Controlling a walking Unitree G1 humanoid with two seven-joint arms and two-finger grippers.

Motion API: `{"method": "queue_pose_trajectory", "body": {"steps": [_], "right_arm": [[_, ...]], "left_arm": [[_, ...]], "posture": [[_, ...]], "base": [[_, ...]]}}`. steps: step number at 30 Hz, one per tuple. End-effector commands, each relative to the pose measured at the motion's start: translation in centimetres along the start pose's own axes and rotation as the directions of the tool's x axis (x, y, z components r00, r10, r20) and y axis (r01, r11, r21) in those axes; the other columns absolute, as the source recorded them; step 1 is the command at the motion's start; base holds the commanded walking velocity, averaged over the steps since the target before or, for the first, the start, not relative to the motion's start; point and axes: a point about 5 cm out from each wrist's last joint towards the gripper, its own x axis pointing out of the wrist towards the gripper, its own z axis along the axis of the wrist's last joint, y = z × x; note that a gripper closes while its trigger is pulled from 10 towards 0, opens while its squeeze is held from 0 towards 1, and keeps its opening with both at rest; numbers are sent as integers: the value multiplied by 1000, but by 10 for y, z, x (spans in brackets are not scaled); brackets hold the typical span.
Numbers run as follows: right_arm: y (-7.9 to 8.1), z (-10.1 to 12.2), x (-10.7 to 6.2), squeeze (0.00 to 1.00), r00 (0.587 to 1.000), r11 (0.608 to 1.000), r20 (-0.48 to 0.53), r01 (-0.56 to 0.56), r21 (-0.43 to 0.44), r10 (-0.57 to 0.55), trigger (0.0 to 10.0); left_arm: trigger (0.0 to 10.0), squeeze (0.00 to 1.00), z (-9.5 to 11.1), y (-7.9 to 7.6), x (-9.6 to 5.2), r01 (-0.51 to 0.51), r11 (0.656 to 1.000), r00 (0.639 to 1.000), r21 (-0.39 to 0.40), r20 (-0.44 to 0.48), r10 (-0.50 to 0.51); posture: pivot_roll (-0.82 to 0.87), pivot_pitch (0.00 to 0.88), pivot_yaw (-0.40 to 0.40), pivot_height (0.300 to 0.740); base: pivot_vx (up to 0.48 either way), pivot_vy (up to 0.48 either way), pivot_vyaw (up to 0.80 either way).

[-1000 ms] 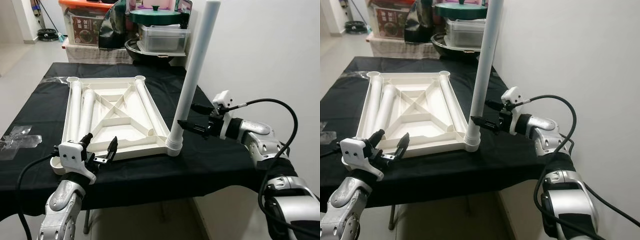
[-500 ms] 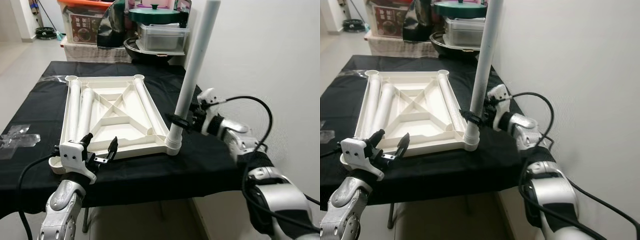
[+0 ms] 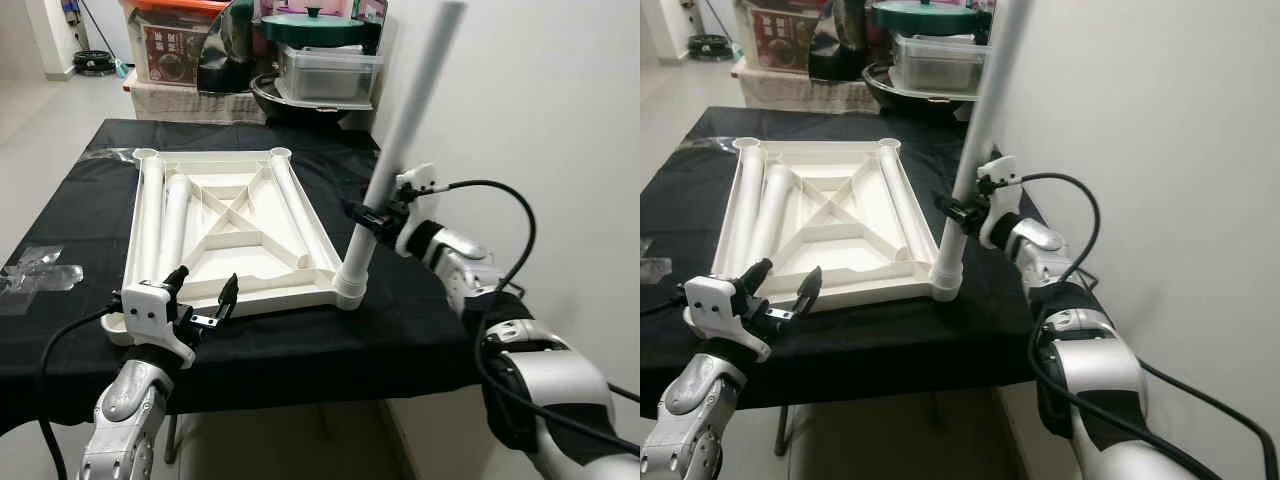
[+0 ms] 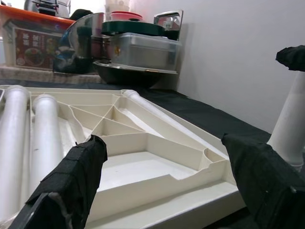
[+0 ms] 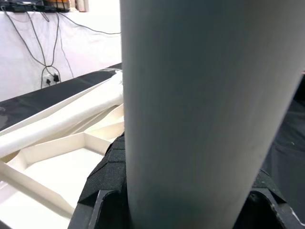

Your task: Building children table

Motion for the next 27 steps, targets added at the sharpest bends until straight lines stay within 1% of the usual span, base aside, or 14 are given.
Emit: {"method": "queue_pose_trajectory", "body": {"steps": [1,7,10,11,12,13,14,15,18,19,21,24,26,27], "right_arm": [[-3,-3,-2,0,999,999,-18,42,-13,-42,0],[5,-12,7,0,990,992,-67,123,15,-121,0],[14,-34,14,0,934,944,-196,319,80,-299,0],[14,-34,14,0,934,944,-196,319,80,-299,0],[19,-42,16,0,908,920,-230,380,95,-351,0],[19,-42,16,0,908,920,-230,380,95,-351,0],[26,-50,18,0,877,889,-263,442,117,-401,0],[26,-50,18,0,877,889,-263,442,117,-401,0],[53,-65,28,0,785,799,-320,589,123,-530,0],[63,-65,33,0,773,788,-319,605,110,-549,0],[63,-65,33,0,773,788,-319,605,110,-549,0],[81,-64,41,0,754,776,-319,626,81,-575,0],[81,-64,41,0,754,776,-319,626,81,-575,0],[91,-63,46,0,744,770,-319,635,65,-587,0]], "left_arm": [[10000,0,-3,-3,0,5,1000,1000,-1,-7,-5],[10000,0,-3,-3,0,7,1000,1000,0,-9,-7],[10000,0,-5,-5,0,11,1000,1000,-1,-16,-11],[10000,0,-5,-5,0,11,1000,1000,-1,-16,-11],[10000,0,-6,-5,0,12,1000,1000,-2,-17,-12],[10000,0,-6,-5,0,12,1000,1000,-2,-17,-12],[10000,0,-6,-5,1,14,1000,1000,0,-20,-14],[10000,0,-6,-5,1,14,1000,1000,0,-20,-14],[10000,0,-6,-4,3,16,1000,1000,3,-21,-16],[10000,0,-5,-4,4,15,1000,1000,6,-19,-15],[10000,0,-5,-4,4,15,1000,1000,6,-19,-15],[10000,0,-5,-3,5,10,1000,1000,12,-17,-9],[10000,0,-5,-3,5,10,1000,1000,12,-17,-9],[10000,0,-5,-3,5,3,1000,1000,16,-17,-3]], "posture": [[100,0,-147,740],[96,0,-145,740],[96,0,-145,740],[96,0,-145,740],[88,0,-139,740],[88,0,-139,740],[89,0,-139,740],[89,0,-139,740],[92,0,-140,740],[99,0,-145,740],[99,0,-145,740],[110,0,-156,740],[110,0,-156,740],[117,0,-165,740]], "base": [[0,0,0],[0,0,0],[0,0,0],[0,0,0],[0,0,0],[0,0,0],[0,0,0],[0,0,0],[0,0,0],[0,0,0],[0,0,0],[0,0,0],[0,0,0],[0,0,0]]}}
